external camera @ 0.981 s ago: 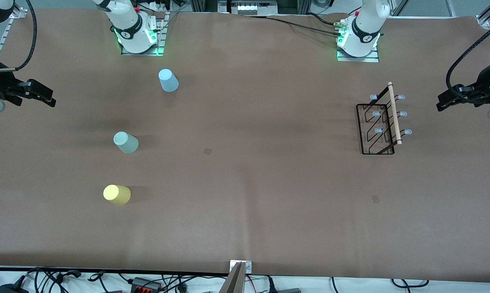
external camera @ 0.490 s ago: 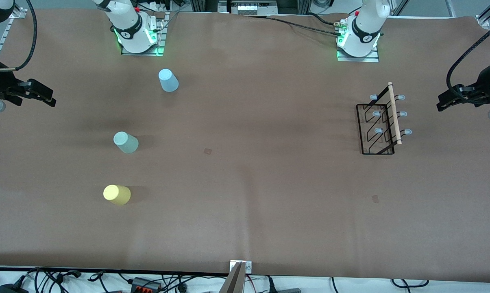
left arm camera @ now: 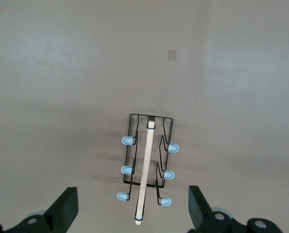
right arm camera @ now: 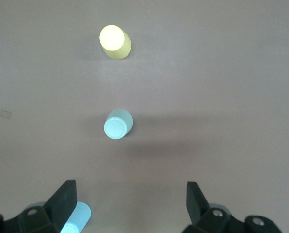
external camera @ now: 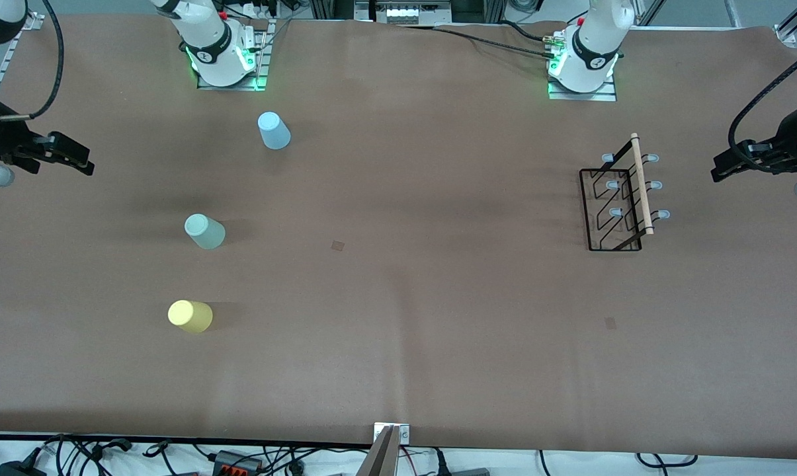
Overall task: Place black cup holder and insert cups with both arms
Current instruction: 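Reach the left gripper to the rack while the right gripper reaches the teal cup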
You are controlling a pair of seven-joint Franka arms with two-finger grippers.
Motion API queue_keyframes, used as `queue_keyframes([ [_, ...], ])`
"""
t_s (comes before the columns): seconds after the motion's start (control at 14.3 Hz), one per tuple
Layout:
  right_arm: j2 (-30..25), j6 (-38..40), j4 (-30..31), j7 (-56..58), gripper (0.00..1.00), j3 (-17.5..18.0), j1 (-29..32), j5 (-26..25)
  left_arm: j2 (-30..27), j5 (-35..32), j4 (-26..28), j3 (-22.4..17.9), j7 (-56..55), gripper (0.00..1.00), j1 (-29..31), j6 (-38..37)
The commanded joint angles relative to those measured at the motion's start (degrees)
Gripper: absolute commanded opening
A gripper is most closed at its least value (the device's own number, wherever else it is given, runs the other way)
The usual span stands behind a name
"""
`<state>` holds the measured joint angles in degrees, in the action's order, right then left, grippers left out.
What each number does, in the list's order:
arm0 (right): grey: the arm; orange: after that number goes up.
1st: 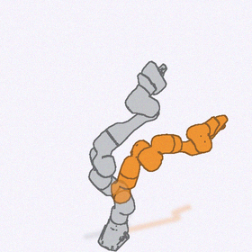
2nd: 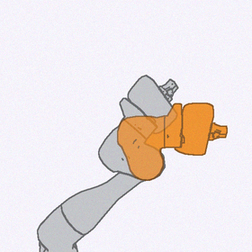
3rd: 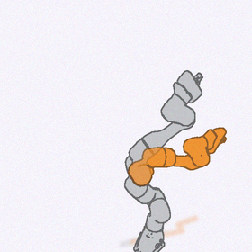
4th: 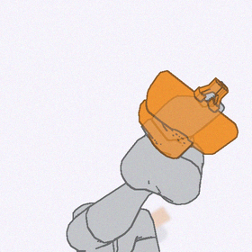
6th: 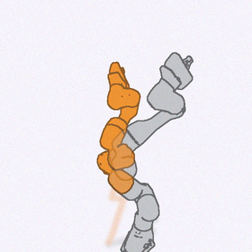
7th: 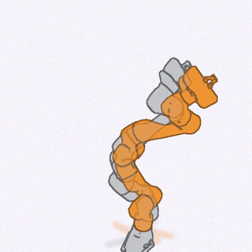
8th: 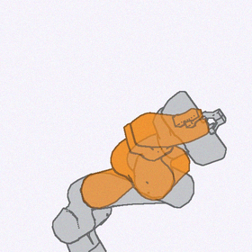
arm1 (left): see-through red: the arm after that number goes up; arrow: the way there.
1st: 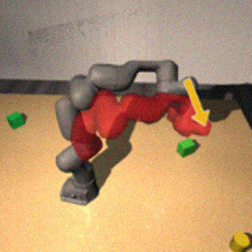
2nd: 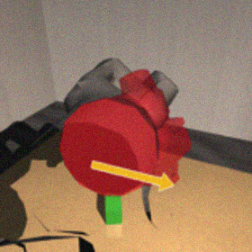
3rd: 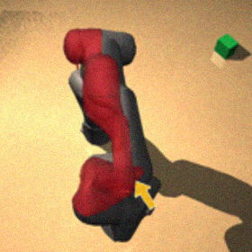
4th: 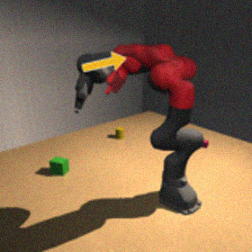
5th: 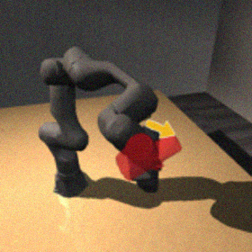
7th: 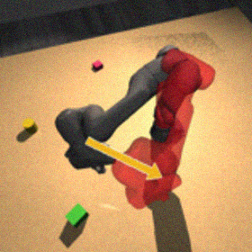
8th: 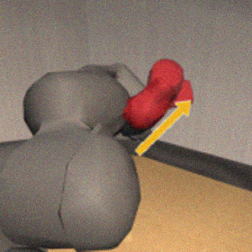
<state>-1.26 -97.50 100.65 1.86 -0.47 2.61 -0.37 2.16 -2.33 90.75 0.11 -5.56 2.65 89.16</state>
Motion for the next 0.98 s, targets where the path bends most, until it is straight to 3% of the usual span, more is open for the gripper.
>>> queue_keyframes([
  [0.0,0.73,-0.24,0.16,0.78,1.00,0.99,1.00,-0.60,1.35,0.31,0.39,0.06,-0.77,1.00,0.25,-0.22],
  [0.14,1.69,-0.50,0.16,0.69,1.00,0.99,1.00,-0.60,2.06,1.27,1.44,-0.02,-0.25,1.00,0.95,0.31],
  [0.28,4.40,-1.64,-0.02,0.78,1.00,0.99,0.13,-0.60,1.62,1.28,5.82,0.50,-0.15,1.00,0.95,3.71],
  [0.42,6.00,-2.26,-0.11,0.69,1.00,0.99,-0.76,-0.60,0.84,1.19,12.05,0.59,0.46,1.00,0.95,9.34],
  [0.7,7.41,-1.99,-0.19,0.16,1.00,0.99,-0.85,-0.25,-5.31,1.19,29.88,1.64,1.52,1.00,0.51,24.09],
  [0.91,7.76,-2.43,-0.19,-0.19,1.00,0.99,-0.85,0.28,-6.37,1.19,36.06,2.35,1.61,1.00,0.87,28.69],
])
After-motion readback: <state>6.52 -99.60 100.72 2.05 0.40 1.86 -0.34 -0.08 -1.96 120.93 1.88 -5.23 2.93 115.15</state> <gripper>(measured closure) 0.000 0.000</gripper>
